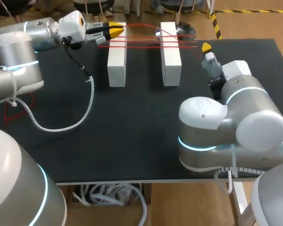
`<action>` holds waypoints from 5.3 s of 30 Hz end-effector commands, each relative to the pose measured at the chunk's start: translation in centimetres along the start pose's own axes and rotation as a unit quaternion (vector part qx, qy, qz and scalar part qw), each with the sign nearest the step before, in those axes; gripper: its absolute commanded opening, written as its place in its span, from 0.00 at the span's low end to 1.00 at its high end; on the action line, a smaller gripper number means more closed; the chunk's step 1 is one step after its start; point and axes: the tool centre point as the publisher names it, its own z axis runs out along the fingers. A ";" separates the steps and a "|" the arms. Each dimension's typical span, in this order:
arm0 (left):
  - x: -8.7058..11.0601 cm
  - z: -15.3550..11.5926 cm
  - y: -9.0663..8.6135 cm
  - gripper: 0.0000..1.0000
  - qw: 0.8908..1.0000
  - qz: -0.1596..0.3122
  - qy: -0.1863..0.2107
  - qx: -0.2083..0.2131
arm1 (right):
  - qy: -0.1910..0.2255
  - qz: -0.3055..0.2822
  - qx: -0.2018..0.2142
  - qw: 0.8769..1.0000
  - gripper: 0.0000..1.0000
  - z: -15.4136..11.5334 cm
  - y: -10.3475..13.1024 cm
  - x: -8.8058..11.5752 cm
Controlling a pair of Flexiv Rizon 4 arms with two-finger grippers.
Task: Grab the tape and strap the tape.
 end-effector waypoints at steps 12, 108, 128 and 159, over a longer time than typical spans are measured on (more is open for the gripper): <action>0.0 0.0 0.1 0.00 1.000 0.001 -0.001 0.001 | 0.075 0.314 -0.017 0.946 1.00 -0.1 0.7 2.5; 0.0 0.0 0.1 0.00 1.000 0.001 -0.001 0.001 | 0.135 0.458 -0.082 0.875 0.83 9.9 2.9 4.6; 0.0 0.0 0.1 0.00 1.000 0.001 -0.001 0.001 | 0.134 0.450 -0.077 0.879 0.59 9.2 3.4 3.8; 0.0 0.0 0.1 0.00 1.000 0.001 -0.001 0.001 | 0.134 0.445 -0.075 0.882 0.42 9.1 2.9 3.8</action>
